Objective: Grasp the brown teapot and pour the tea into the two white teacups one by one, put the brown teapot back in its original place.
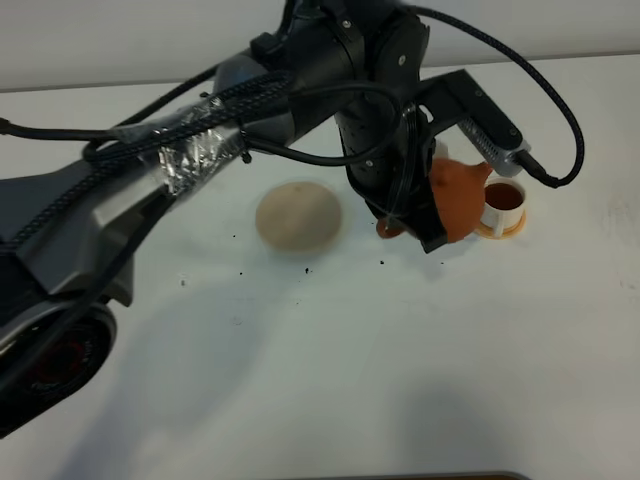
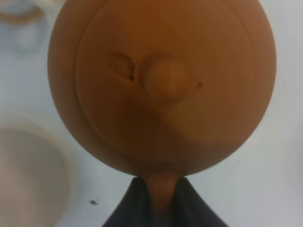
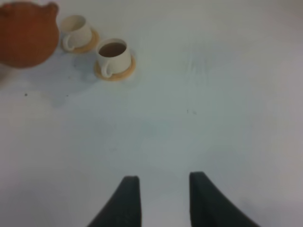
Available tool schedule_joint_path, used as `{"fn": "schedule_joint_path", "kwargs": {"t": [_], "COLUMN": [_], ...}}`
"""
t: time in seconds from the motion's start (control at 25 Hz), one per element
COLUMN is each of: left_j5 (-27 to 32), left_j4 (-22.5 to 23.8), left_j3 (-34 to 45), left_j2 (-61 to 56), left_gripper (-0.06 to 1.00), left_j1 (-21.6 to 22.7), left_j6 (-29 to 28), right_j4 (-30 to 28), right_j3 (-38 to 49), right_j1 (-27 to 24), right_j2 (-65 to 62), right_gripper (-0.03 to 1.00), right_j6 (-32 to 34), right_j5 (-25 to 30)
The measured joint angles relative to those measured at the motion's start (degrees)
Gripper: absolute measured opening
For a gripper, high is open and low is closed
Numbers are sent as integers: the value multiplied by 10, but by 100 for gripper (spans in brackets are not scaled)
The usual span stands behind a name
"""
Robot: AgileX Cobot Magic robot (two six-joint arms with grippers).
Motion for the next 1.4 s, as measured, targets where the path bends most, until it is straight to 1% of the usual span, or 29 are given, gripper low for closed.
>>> {"fn": "schedule_joint_path", "kwargs": {"t": [0.12, 0.32, 0.56, 0.72, 0.8, 0.96, 1.04, 1.16, 1.28, 1.4], "left_j5": [0, -23, -32, -29, -29, -25, -22, -22, -34, -59], "left_j4": [-13, -12, -10, 0, 8, 52, 67, 71, 75, 93], "left_j3": [0, 0, -1, -8, -10, -11, -11, -15, -18, -18], "left_j2": [29, 65, 64, 51, 48, 36, 20, -9, -21, -18], "left_gripper": [11, 11, 11, 11, 11, 11, 11, 11, 11, 11], "left_j1": [0, 0, 0, 0, 0, 6, 20, 50, 88, 121], "left_j6": [-16, -23, -22, -19, -7, 13, 30, 71, 124, 196], "right_j4": [0, 0, 0, 0, 0, 0, 0, 0, 0, 0], "right_j3": [0, 0, 0, 0, 0, 0, 0, 0, 0, 0], "right_j1": [0, 0, 0, 0, 0, 0, 0, 0, 0, 0], "right_j2": [0, 0, 0, 0, 0, 0, 0, 0, 0, 0], "right_gripper": [24, 24, 24, 24, 24, 24, 24, 24, 24, 24], "right_j6": [0, 0, 0, 0, 0, 0, 0, 0, 0, 0], "right_j5": [0, 0, 0, 0, 0, 0, 0, 0, 0, 0]}}
